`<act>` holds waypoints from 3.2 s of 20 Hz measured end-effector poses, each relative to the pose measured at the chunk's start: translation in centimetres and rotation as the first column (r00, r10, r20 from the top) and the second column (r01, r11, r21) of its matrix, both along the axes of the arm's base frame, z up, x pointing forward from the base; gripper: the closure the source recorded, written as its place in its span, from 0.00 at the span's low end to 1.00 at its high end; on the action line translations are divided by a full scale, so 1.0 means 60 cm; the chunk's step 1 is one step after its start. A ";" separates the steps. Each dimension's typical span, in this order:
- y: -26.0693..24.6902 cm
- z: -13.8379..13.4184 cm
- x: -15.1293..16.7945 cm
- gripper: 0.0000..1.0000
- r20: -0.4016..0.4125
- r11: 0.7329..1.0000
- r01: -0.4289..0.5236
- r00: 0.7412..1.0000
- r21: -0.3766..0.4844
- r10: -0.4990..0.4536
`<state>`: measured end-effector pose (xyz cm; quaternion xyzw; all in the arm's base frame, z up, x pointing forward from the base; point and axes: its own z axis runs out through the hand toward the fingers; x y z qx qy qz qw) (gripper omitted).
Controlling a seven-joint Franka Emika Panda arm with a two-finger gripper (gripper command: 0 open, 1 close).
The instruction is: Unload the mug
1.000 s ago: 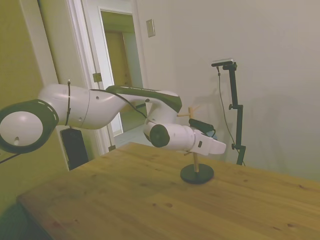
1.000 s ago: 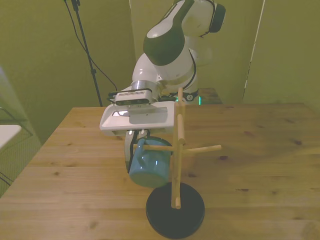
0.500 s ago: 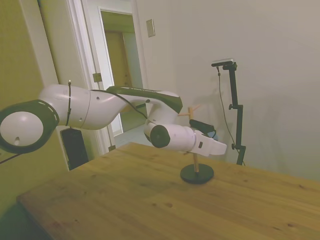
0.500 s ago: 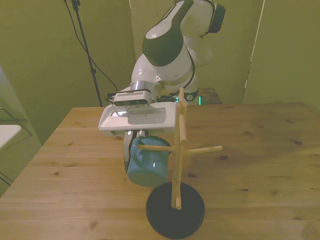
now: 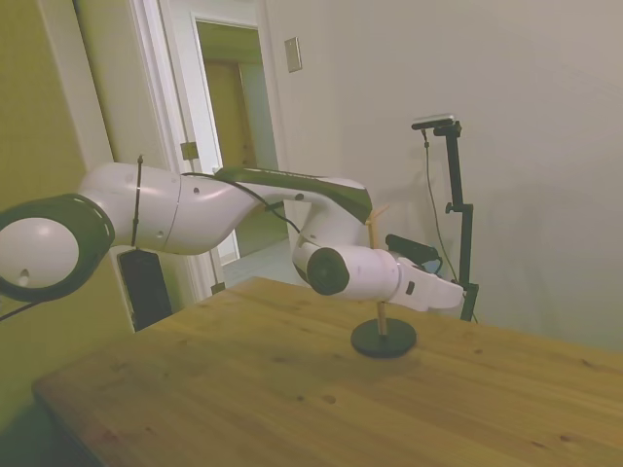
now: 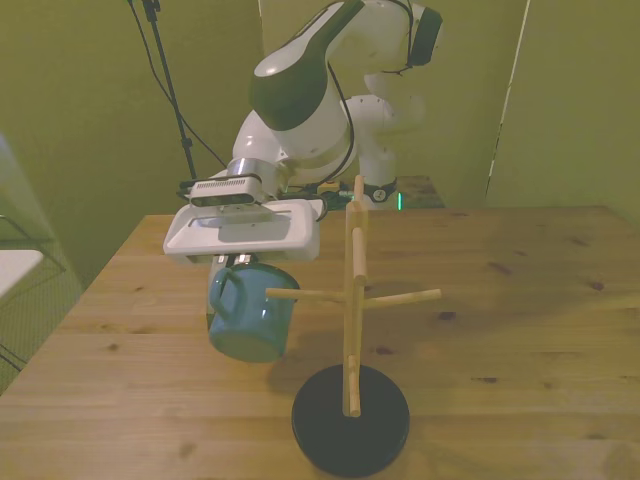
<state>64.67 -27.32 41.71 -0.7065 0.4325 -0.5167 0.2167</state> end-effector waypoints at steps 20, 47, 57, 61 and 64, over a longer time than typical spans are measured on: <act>0.045 -0.074 -0.322 1.00 -0.199 0.991 -0.110 0.975 -0.073 0.094; 0.196 -0.100 -0.457 1.00 -0.357 0.980 -0.180 0.924 -0.089 0.138; 0.253 -0.143 -0.440 1.00 -0.509 0.983 -0.176 0.851 -0.048 0.127; 0.253 -0.146 -0.435 1.00 -0.542 0.986 -0.162 0.833 -0.043 0.114; 0.244 -0.142 -0.427 1.00 -0.569 0.987 -0.155 0.816 -0.043 0.103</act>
